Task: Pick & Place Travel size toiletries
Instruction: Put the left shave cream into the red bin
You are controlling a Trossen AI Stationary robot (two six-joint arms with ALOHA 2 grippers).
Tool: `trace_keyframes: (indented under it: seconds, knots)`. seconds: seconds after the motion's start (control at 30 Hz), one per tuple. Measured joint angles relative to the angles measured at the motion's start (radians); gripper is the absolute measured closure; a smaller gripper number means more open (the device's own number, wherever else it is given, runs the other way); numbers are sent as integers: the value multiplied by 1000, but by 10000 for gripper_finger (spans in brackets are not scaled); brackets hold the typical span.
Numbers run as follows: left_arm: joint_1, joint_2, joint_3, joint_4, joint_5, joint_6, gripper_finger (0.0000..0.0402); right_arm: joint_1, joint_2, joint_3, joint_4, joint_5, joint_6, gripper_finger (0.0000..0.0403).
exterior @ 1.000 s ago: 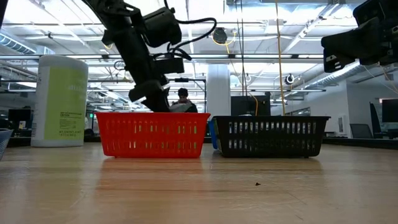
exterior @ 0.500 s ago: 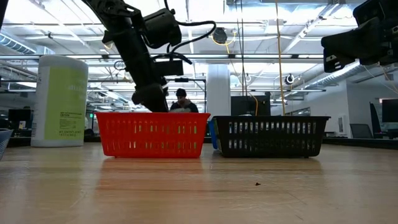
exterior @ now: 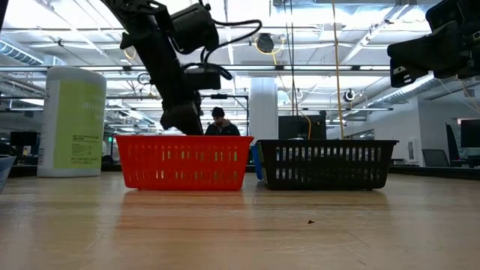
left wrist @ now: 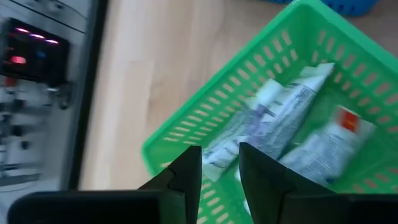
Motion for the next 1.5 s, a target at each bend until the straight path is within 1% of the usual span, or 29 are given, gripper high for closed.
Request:
trace_keyframes:
  seconds: [0.13, 0.2, 0.3, 0.47, 0.57, 0.73, 0.8, 1.0, 1.07, 1.37, 1.43, 1.5]
  knots:
    - [-38, -34, 0, 0, -75, -2, 293, 0, 0, 0, 0, 0, 0, 403]
    - [-59, -63, 1, 1, -99, -28, 293, 0, 0, 0, 0, 0, 0, 403]
    - [-88, -116, 1, 1, -114, -103, 293, 0, 0, 0, 0, 0, 0, 403]
    - [-142, -230, 1, -3, -108, -283, 293, 0, 0, 0, 0, 0, 0, 403]
    - [-176, -295, 1, -2, -60, -356, 293, 0, 0, 0, 0, 0, 0, 403]
    - [-222, -383, 1, 2, 59, -423, 293, 0, 0, 0, 0, 0, 0, 403]
    - [-238, -415, 1, 2, 120, -472, 293, 0, 0, 0, 0, 0, 0, 403]
    - [-281, -468, 1, 3, 376, -603, 293, 0, 0, 0, 0, 0, 0, 403]
    - [-298, -470, 1, 4, 423, -632, 293, 0, 0, 0, 0, 0, 0, 403]
    - [-324, -467, 1, 9, 428, -634, 293, 0, 0, 0, 0, 0, 0, 403]
    - [-322, -467, 1, 45, 412, -638, 293, 0, 0, 0, 0, 0, 0, 403]
    - [-321, -467, 1, 87, 432, -664, 293, 0, 0, 0, 0, 0, 0, 403]
